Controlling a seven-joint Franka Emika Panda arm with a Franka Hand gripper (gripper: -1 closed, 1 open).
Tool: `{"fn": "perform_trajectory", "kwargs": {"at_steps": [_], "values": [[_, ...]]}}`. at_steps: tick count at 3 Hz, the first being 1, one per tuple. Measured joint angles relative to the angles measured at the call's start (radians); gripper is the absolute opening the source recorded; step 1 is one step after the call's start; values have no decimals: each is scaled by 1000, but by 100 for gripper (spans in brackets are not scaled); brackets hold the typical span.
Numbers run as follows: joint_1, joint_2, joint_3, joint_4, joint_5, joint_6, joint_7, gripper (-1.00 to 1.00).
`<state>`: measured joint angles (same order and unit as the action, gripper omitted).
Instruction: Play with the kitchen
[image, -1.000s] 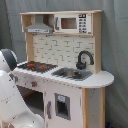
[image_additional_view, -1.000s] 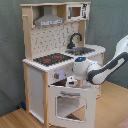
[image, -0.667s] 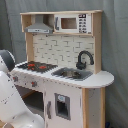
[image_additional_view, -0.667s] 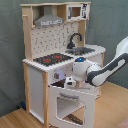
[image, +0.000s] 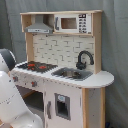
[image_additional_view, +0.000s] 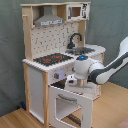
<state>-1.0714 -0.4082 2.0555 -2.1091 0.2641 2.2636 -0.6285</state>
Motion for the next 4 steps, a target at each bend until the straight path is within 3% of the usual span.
{"fn": "perform_trajectory", "kwargs": {"at_steps": [2, 4], "values": [[103, 80, -92, 0, -104, -62, 103, -100], [162, 123, -127, -1, -194, -156, 254, -100]]}}
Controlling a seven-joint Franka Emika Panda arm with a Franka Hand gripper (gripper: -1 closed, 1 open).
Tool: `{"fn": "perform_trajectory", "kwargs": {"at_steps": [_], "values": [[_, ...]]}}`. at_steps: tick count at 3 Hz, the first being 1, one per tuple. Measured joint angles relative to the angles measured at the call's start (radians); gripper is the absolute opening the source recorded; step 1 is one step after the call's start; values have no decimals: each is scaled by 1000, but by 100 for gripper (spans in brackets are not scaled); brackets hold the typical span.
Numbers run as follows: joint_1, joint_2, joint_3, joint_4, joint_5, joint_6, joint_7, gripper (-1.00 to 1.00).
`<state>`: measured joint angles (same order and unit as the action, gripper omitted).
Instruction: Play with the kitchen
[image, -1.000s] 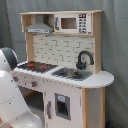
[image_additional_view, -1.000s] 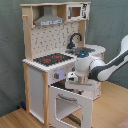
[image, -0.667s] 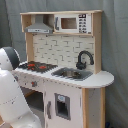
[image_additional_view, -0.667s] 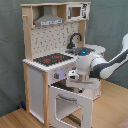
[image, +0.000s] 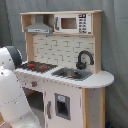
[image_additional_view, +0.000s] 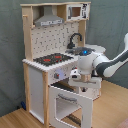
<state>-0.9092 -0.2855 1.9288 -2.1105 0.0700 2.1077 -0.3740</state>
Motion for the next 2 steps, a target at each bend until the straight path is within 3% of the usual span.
{"fn": "perform_trajectory", "kwargs": {"at_steps": [1, 2], "values": [[0, 0, 0, 0, -3, -9, 9, -100], [0, 0, -1, 0, -4, -13, 13, 100]]}}
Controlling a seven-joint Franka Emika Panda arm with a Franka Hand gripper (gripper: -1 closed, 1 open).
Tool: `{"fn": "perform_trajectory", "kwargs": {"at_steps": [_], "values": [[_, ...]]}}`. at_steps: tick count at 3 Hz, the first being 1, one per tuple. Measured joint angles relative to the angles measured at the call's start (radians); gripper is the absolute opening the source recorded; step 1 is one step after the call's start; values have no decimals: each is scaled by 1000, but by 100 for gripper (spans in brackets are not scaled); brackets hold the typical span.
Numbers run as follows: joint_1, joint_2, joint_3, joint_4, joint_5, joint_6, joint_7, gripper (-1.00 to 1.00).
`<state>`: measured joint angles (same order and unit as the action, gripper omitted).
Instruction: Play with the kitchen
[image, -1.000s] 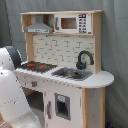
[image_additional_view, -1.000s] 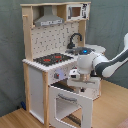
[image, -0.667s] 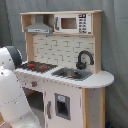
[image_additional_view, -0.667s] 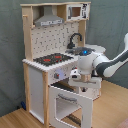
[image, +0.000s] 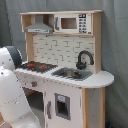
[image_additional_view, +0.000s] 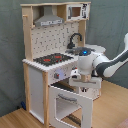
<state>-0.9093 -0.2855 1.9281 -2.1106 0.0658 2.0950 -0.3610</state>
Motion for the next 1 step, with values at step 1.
{"fn": "perform_trajectory", "kwargs": {"at_steps": [1], "values": [[0, 0, -14, 12, -14, -71, 39, 100]]}}
